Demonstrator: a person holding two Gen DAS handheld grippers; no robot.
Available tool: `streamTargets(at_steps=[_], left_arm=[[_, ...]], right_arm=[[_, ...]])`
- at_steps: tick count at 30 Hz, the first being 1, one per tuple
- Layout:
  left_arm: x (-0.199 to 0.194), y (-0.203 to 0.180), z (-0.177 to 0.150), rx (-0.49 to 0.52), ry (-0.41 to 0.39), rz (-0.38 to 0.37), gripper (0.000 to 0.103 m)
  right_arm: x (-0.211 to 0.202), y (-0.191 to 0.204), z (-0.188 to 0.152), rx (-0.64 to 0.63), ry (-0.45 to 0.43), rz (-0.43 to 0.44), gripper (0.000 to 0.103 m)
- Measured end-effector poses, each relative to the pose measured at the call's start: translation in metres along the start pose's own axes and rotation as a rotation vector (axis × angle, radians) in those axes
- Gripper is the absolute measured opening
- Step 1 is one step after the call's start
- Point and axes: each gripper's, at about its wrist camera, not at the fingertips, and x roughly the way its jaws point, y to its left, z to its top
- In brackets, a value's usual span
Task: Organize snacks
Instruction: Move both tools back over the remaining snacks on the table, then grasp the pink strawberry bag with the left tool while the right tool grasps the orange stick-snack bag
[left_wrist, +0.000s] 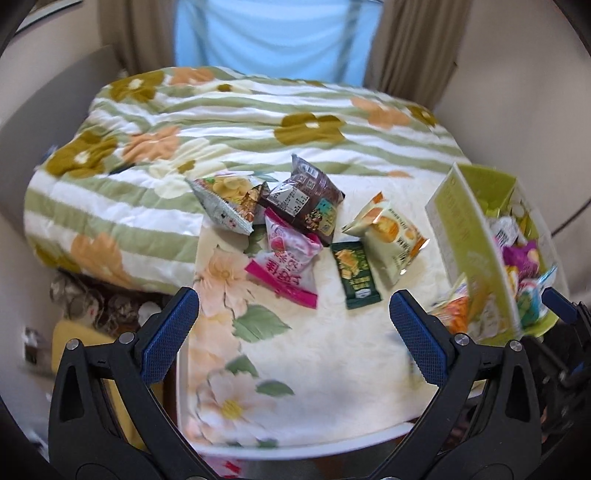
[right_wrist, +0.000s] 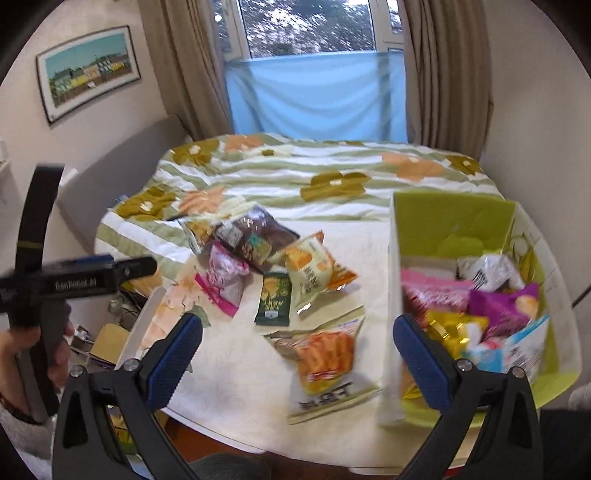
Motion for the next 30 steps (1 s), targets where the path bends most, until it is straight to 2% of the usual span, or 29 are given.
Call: streamTargets(at_steps=[3,8,11,15,19,25,27,30], left_arm=[[0.03,0.007,0.008,0.076,0.026,-0.025,0.102],[0.077,0.014,0.016,0.136,0.054,-0.054,0.102],[0.108,0.014,0.016,0.193,0.071,-0.048,0.102],[0.139,0.01,0.013,0.251,0.092,-0.045,0.095],[0.161,0.005,0.01,0.301,0.09,-0.021,0.092],[0.181,0.0,0.011,0.315,0.099,-0.035,0.078],[0.184,-0.002,0.01,0.318,0.106,-0.05,0.066],[0.183,-0.007,0.009,0.335,0.098,-0.047,0.058]], right_arm=[[0.023,0.012,-0.01,0.029,0.017,-0.058,0.103],[0.065,0.018,-0.027,0.098,0.048,-0.196,0.103],[0.083,0.016,-0.036,0.119,0.067,-0.263,0.103],[0.103,0.013,-0.048,0.119,0.087,-0.349,0.103],[0.114,0.01,-0.055,0.112,0.085,-0.397,0.103],[0.128,0.005,-0.062,0.117,0.096,-0.431,0.103],[0.131,0.002,-0.064,0.126,0.099,-0.434,0.103],[0.134,-0.001,-0.067,0.141,0.105,-0.44,0.102]])
